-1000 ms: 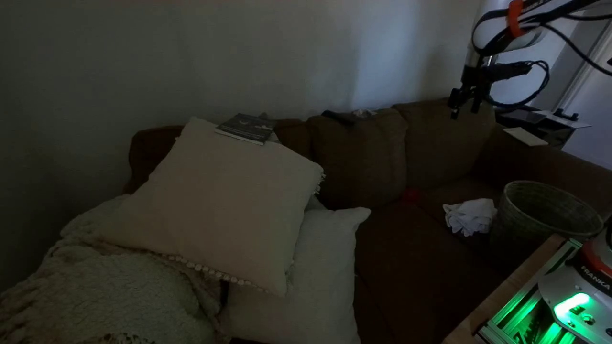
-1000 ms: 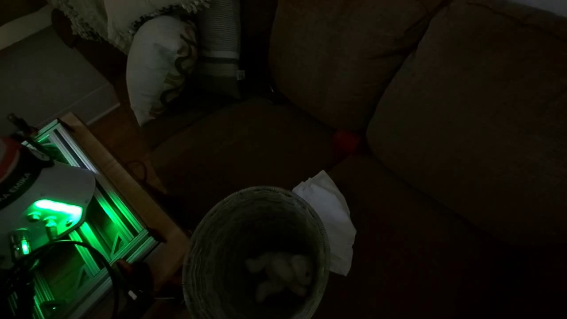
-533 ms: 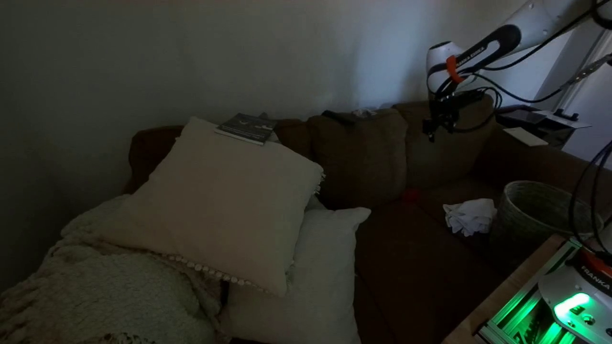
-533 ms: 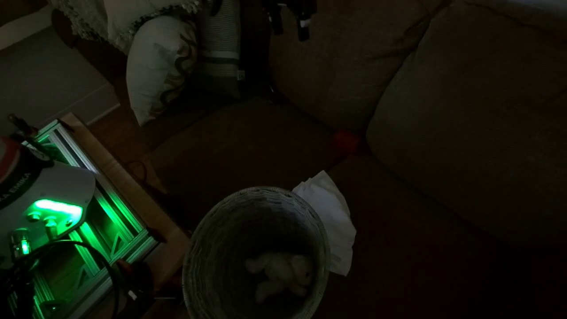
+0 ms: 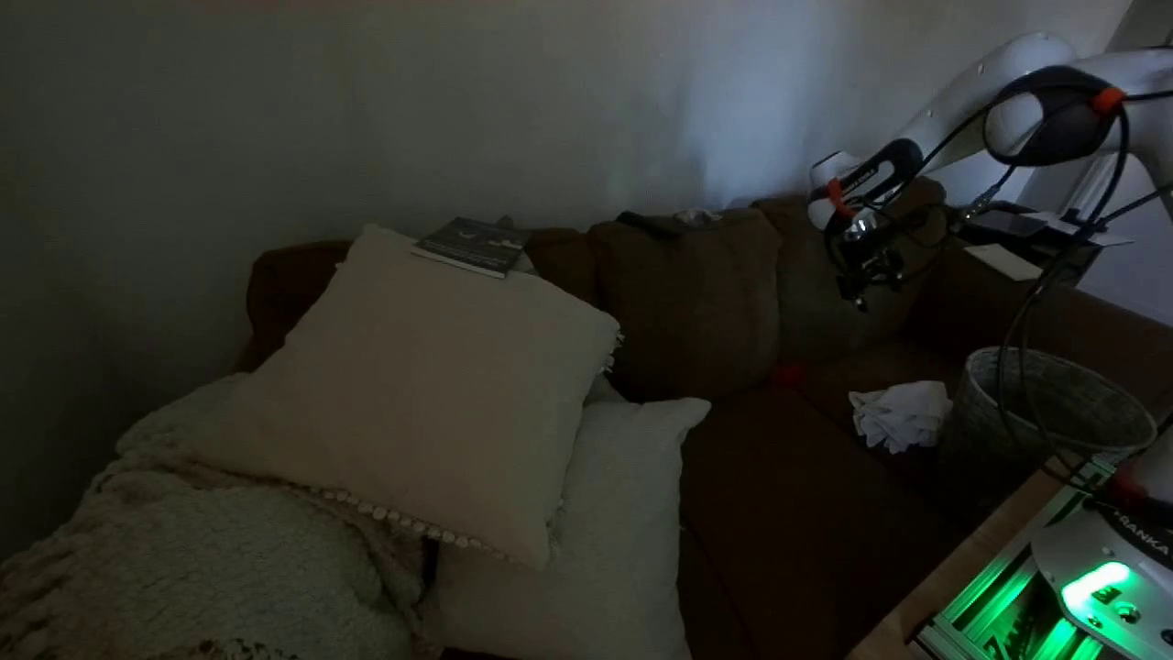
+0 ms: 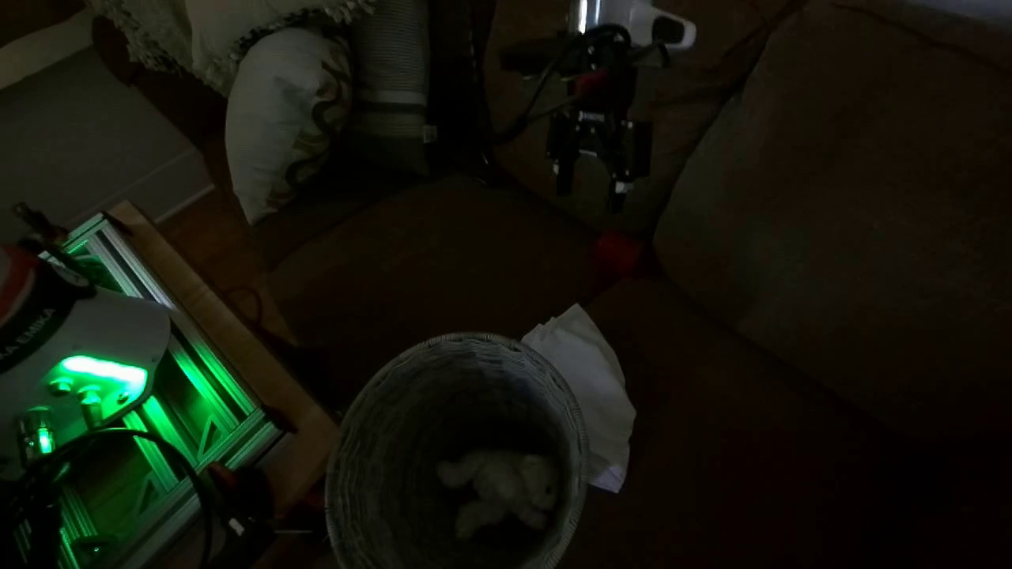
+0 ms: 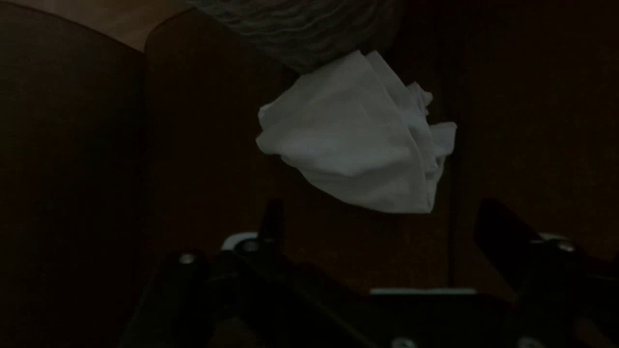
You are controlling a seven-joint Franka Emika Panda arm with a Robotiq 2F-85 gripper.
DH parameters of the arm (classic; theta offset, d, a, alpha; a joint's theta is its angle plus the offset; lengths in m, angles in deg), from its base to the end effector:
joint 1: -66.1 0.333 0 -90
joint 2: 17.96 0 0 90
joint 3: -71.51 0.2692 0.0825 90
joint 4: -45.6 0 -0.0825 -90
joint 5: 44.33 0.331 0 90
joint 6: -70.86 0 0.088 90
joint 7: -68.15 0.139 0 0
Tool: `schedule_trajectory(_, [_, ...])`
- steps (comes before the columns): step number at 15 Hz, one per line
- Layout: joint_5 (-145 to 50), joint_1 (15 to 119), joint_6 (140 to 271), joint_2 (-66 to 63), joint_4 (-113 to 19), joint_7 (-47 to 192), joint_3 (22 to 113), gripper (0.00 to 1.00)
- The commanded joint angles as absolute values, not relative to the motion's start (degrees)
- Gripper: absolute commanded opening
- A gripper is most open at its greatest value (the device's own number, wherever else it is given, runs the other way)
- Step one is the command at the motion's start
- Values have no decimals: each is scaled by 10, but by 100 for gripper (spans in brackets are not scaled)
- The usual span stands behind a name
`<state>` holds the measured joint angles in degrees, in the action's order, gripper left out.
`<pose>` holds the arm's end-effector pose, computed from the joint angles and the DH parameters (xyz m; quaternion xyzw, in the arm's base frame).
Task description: Put the towel in the laundry basket
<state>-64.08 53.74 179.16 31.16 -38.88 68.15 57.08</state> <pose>0.5125 -0.2850 0.1390 0.9401 -0.1139 -0.2568 0.1929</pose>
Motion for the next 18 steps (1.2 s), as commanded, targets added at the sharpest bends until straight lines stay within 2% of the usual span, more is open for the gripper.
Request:
schedule_trajectory(1, [-641, 525, 1764, 342, -358, 665, 570, 100])
schedule_trajectory(6, [-642, 525, 1762, 358, -340, 662, 569, 100])
schedule_trajectory(9, [-663, 505, 1823, 355, -384, 579, 579, 100])
schedule_trajectory(14, [-681, 429, 2056, 417, -427, 437, 579, 100])
schedule_trajectory(16, [-671, 392, 2097, 456, -410, 362, 593, 100])
schedule_trajectory(18, [-670, 373, 2075, 478, -400, 297, 598, 100])
